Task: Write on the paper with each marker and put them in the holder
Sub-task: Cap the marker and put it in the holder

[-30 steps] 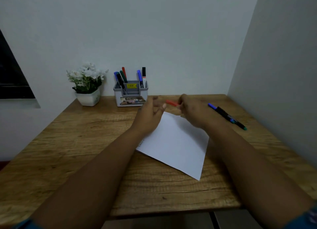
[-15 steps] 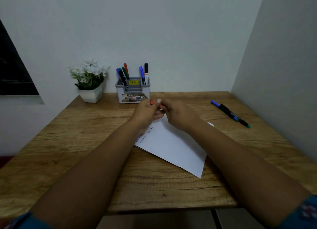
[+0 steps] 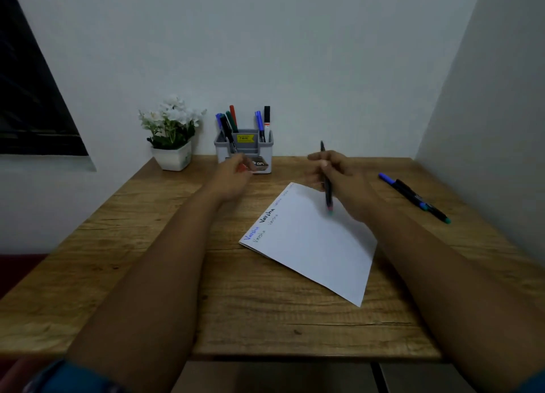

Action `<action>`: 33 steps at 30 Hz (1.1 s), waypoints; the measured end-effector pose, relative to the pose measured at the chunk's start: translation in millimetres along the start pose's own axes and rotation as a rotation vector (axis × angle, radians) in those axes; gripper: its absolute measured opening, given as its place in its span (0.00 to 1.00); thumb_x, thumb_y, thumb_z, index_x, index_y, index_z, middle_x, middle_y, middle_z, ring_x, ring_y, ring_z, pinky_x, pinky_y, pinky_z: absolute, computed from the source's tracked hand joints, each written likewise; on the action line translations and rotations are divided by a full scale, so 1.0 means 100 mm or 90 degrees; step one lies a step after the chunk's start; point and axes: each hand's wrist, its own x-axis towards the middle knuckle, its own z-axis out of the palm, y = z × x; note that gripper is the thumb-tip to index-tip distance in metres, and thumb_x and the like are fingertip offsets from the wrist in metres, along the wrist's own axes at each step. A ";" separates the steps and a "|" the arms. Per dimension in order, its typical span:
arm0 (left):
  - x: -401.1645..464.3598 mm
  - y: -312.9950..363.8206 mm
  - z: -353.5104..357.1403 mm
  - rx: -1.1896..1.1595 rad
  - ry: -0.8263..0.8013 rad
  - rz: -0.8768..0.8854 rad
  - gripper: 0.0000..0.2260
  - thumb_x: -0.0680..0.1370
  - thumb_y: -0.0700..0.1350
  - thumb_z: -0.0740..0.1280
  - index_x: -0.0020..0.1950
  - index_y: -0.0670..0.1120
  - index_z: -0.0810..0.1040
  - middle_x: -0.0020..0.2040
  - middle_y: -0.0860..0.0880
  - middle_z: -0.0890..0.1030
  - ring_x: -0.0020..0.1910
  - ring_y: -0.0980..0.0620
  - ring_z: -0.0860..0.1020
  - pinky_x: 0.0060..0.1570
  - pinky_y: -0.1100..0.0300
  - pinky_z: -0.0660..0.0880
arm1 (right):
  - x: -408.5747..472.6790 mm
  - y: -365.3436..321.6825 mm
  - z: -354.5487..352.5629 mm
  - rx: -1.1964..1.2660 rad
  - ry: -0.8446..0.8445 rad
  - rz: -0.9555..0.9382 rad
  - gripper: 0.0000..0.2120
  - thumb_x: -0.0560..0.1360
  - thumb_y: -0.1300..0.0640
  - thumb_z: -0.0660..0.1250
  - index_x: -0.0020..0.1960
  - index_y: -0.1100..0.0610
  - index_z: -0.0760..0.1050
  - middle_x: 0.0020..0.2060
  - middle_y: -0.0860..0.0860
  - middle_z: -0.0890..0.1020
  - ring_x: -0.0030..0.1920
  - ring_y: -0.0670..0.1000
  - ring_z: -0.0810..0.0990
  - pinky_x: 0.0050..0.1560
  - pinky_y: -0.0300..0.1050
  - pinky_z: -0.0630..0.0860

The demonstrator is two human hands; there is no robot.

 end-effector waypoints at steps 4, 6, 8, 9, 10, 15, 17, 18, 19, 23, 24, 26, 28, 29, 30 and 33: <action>-0.11 0.01 -0.04 0.144 -0.294 0.001 0.18 0.73 0.52 0.73 0.61 0.59 0.76 0.69 0.52 0.70 0.65 0.54 0.69 0.62 0.57 0.64 | 0.01 0.00 0.02 0.050 -0.033 0.056 0.12 0.79 0.55 0.66 0.61 0.56 0.72 0.52 0.49 0.85 0.52 0.46 0.83 0.54 0.45 0.74; -0.13 0.03 -0.03 0.216 -0.369 0.014 0.22 0.73 0.54 0.72 0.66 0.61 0.74 0.73 0.53 0.67 0.70 0.51 0.66 0.63 0.56 0.62 | -0.02 -0.01 0.06 -0.022 -0.044 0.041 0.05 0.80 0.57 0.64 0.54 0.57 0.75 0.40 0.49 0.85 0.35 0.44 0.81 0.42 0.40 0.71; -0.12 0.03 -0.03 0.254 -0.406 0.026 0.23 0.74 0.55 0.71 0.68 0.63 0.72 0.74 0.53 0.66 0.72 0.50 0.64 0.66 0.54 0.61 | -0.04 0.01 0.11 -0.039 -0.067 0.049 0.10 0.80 0.54 0.63 0.52 0.60 0.79 0.35 0.53 0.82 0.28 0.46 0.72 0.34 0.39 0.67; -0.11 0.03 -0.03 0.267 -0.419 0.028 0.23 0.74 0.55 0.71 0.68 0.64 0.71 0.75 0.53 0.66 0.72 0.49 0.64 0.68 0.52 0.61 | -0.06 0.02 0.15 -0.042 -0.080 0.060 0.12 0.79 0.53 0.65 0.50 0.61 0.81 0.34 0.53 0.81 0.29 0.47 0.70 0.33 0.38 0.67; -0.10 0.03 -0.03 0.275 -0.429 0.028 0.23 0.74 0.56 0.71 0.68 0.65 0.71 0.74 0.52 0.66 0.72 0.48 0.64 0.70 0.50 0.61 | -0.06 0.05 0.17 -0.049 -0.092 0.073 0.13 0.78 0.52 0.67 0.47 0.63 0.82 0.33 0.52 0.80 0.29 0.46 0.70 0.32 0.37 0.68; -0.13 0.05 -0.04 0.274 -0.418 0.037 0.24 0.74 0.53 0.71 0.69 0.61 0.70 0.62 0.54 0.73 0.63 0.50 0.68 0.61 0.54 0.64 | -0.06 0.21 0.28 -0.126 -0.142 0.091 0.06 0.71 0.64 0.74 0.47 0.66 0.82 0.40 0.62 0.84 0.37 0.49 0.81 0.44 0.41 0.79; -0.14 0.06 -0.04 0.240 -0.416 0.037 0.23 0.74 0.50 0.72 0.68 0.60 0.71 0.49 0.58 0.72 0.53 0.54 0.69 0.54 0.57 0.65 | -0.05 0.23 0.30 -0.164 -0.146 0.061 0.02 0.71 0.68 0.71 0.44 0.65 0.82 0.38 0.61 0.83 0.36 0.49 0.81 0.41 0.42 0.79; -0.14 0.05 -0.04 0.226 -0.417 0.035 0.23 0.74 0.49 0.72 0.67 0.60 0.72 0.46 0.58 0.72 0.50 0.55 0.69 0.50 0.58 0.66 | -0.05 0.23 0.31 -0.167 -0.137 0.054 0.02 0.71 0.68 0.70 0.42 0.65 0.81 0.36 0.59 0.83 0.34 0.48 0.80 0.39 0.41 0.78; -0.14 0.05 -0.04 0.216 -0.418 0.035 0.22 0.74 0.48 0.72 0.66 0.60 0.72 0.45 0.56 0.72 0.48 0.55 0.70 0.47 0.58 0.66 | -0.06 0.23 0.32 -0.167 -0.131 0.048 0.02 0.71 0.68 0.70 0.41 0.65 0.81 0.33 0.55 0.82 0.31 0.47 0.79 0.36 0.40 0.77; -0.14 0.05 -0.05 0.211 -0.433 0.045 0.18 0.74 0.47 0.72 0.63 0.59 0.76 0.43 0.55 0.73 0.44 0.57 0.71 0.43 0.60 0.66 | -0.08 0.22 0.35 -0.179 -0.141 0.027 0.04 0.74 0.68 0.68 0.41 0.67 0.80 0.30 0.54 0.83 0.29 0.46 0.80 0.34 0.39 0.78; -0.14 0.05 -0.05 0.216 -0.435 0.047 0.18 0.75 0.48 0.72 0.63 0.59 0.76 0.43 0.56 0.72 0.43 0.58 0.71 0.43 0.60 0.67 | -0.09 0.23 0.35 -0.177 -0.143 0.023 0.04 0.74 0.68 0.68 0.42 0.68 0.80 0.33 0.58 0.84 0.31 0.48 0.81 0.36 0.40 0.80; -0.15 0.07 -0.06 0.227 -0.436 0.051 0.19 0.75 0.48 0.71 0.64 0.58 0.75 0.42 0.59 0.72 0.43 0.60 0.71 0.43 0.61 0.67 | -0.10 0.23 0.36 -0.182 -0.151 0.011 0.05 0.74 0.68 0.67 0.44 0.67 0.82 0.38 0.63 0.84 0.34 0.51 0.82 0.40 0.43 0.81; -0.16 0.07 -0.07 0.229 -0.433 0.059 0.19 0.75 0.46 0.71 0.65 0.56 0.75 0.42 0.62 0.70 0.42 0.61 0.71 0.42 0.63 0.66 | -0.10 0.23 0.36 -0.209 -0.162 -0.002 0.04 0.73 0.68 0.68 0.44 0.66 0.83 0.40 0.64 0.85 0.35 0.51 0.83 0.43 0.46 0.82; -0.17 0.08 -0.06 0.230 -0.432 0.062 0.19 0.75 0.46 0.71 0.65 0.56 0.75 0.42 0.64 0.70 0.42 0.61 0.71 0.42 0.64 0.66 | -0.10 0.24 0.36 -0.229 -0.163 -0.005 0.04 0.73 0.67 0.69 0.43 0.64 0.83 0.40 0.62 0.85 0.36 0.52 0.83 0.45 0.49 0.82; -0.17 0.09 -0.07 0.230 -0.432 0.061 0.19 0.76 0.46 0.71 0.65 0.56 0.75 0.42 0.64 0.69 0.42 0.61 0.71 0.42 0.65 0.66 | -0.09 0.24 0.35 -0.249 -0.159 -0.006 0.04 0.72 0.65 0.69 0.42 0.61 0.83 0.39 0.60 0.85 0.38 0.53 0.83 0.47 0.52 0.81; -0.16 0.08 -0.07 0.224 -0.439 0.053 0.20 0.75 0.46 0.71 0.66 0.57 0.75 0.42 0.63 0.70 0.43 0.62 0.71 0.43 0.64 0.66 | -0.08 0.25 0.34 -0.277 -0.136 -0.015 0.05 0.72 0.64 0.69 0.39 0.58 0.83 0.37 0.58 0.85 0.38 0.53 0.82 0.48 0.57 0.80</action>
